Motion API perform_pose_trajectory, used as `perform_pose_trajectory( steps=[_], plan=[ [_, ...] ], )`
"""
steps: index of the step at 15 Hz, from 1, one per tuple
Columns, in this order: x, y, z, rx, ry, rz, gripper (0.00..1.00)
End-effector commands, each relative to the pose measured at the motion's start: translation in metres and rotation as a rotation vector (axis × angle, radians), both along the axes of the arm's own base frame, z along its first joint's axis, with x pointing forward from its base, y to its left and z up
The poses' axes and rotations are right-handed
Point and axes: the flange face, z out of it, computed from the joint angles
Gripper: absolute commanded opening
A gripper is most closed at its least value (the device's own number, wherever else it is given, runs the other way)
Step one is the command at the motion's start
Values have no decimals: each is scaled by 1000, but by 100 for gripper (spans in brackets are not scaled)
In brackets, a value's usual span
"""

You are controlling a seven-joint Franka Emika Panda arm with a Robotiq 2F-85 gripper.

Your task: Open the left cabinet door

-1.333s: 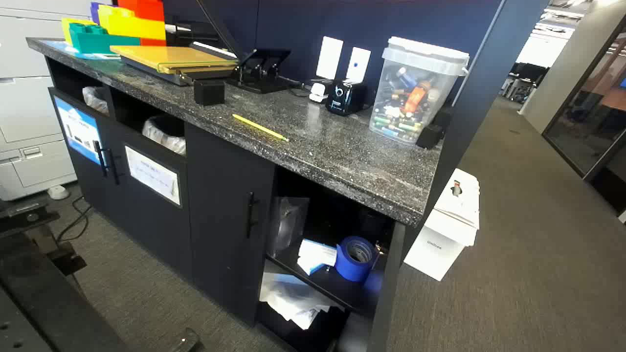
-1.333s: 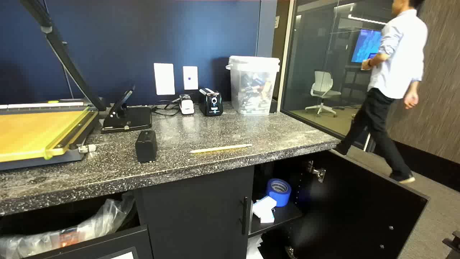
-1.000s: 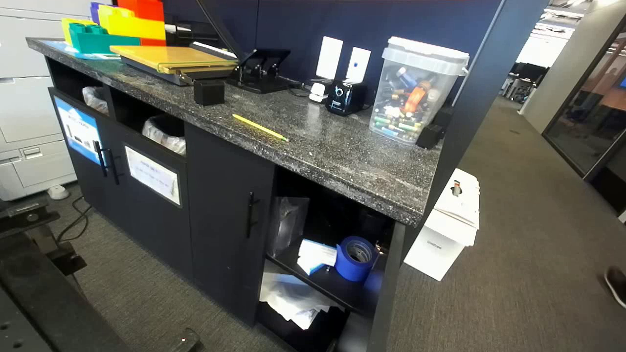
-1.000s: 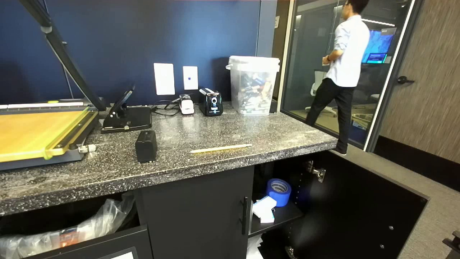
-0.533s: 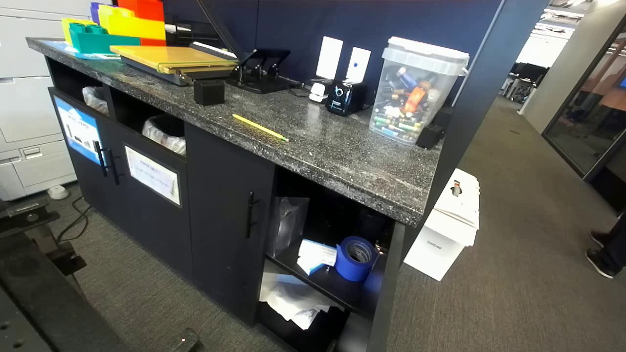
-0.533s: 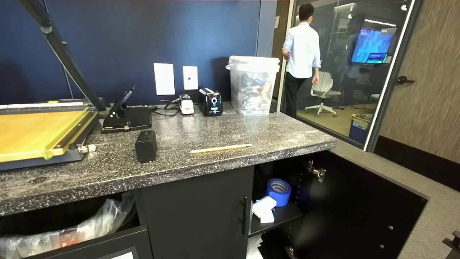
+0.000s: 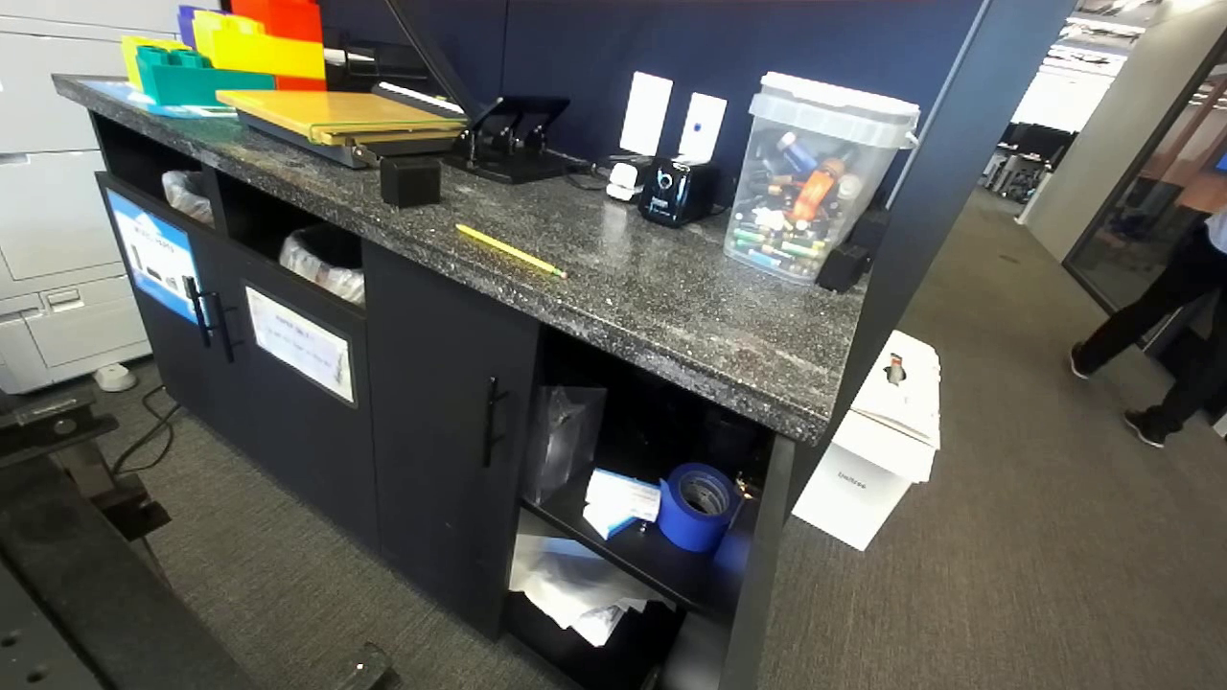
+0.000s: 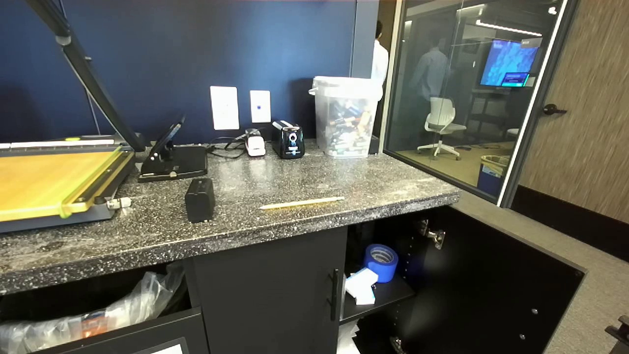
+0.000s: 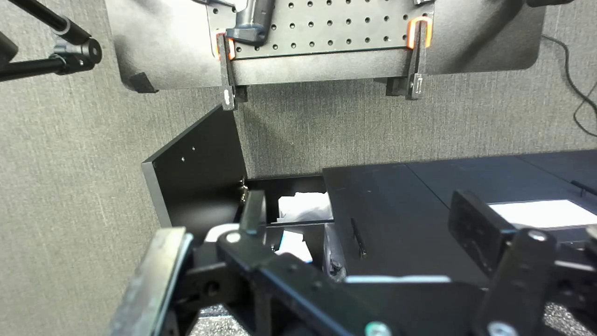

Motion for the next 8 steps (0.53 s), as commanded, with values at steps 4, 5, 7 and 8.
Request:
perform_pose_trajectory(
  steps=[4, 5, 7, 8],
  plan=[
    [0, 0, 1, 0, 1, 0, 100],
    [0, 0, 1, 0, 1, 0, 100],
    [0, 0, 1, 0, 1, 0, 100],
    [7, 2, -7, 0, -3, -6, 100]
  ],
)
